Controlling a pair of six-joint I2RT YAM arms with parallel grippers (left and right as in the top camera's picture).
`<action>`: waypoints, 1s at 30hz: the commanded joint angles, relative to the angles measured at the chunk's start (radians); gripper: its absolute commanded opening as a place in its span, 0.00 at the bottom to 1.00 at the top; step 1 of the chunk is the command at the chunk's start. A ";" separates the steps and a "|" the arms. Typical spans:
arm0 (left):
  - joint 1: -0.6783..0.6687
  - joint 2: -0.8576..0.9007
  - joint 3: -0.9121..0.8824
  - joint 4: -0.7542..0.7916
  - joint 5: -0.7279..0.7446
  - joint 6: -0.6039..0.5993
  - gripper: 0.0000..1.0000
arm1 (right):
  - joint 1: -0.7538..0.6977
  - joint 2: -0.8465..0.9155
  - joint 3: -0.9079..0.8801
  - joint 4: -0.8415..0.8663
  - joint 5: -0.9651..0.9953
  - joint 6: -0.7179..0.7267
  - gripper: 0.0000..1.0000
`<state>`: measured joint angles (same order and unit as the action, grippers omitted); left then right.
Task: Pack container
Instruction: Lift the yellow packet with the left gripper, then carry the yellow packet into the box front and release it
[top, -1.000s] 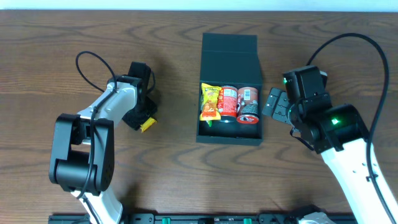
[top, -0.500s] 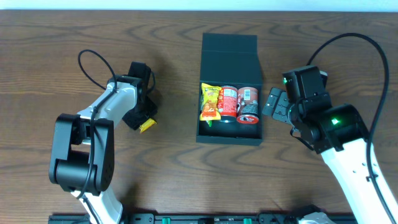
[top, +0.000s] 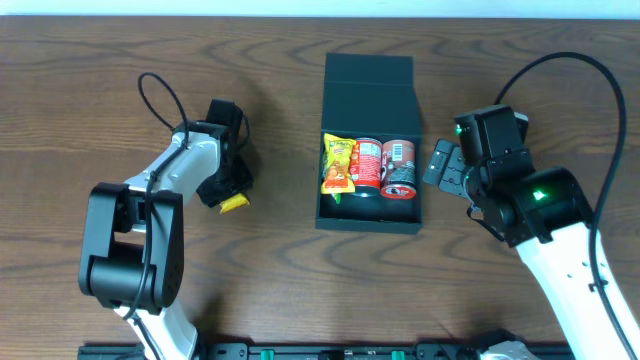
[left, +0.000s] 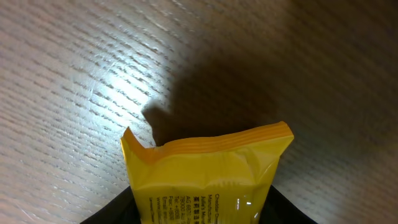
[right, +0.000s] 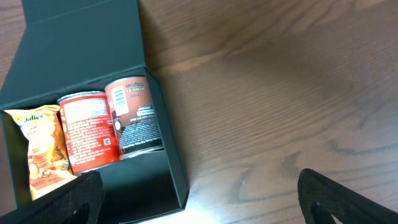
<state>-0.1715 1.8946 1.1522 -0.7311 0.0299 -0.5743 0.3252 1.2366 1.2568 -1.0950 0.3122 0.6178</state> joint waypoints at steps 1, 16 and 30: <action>0.000 0.013 0.016 -0.017 0.005 0.112 0.47 | -0.008 0.001 0.003 0.004 0.029 0.010 0.99; -0.010 -0.126 0.070 -0.071 0.049 0.261 0.48 | -0.008 0.001 0.003 0.006 0.029 0.010 0.99; -0.199 -0.288 0.130 -0.089 0.048 0.283 0.46 | -0.008 0.001 0.003 0.007 0.031 0.010 0.99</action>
<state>-0.3370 1.6314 1.2415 -0.8139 0.0753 -0.3092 0.3252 1.2366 1.2568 -1.0882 0.3153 0.6174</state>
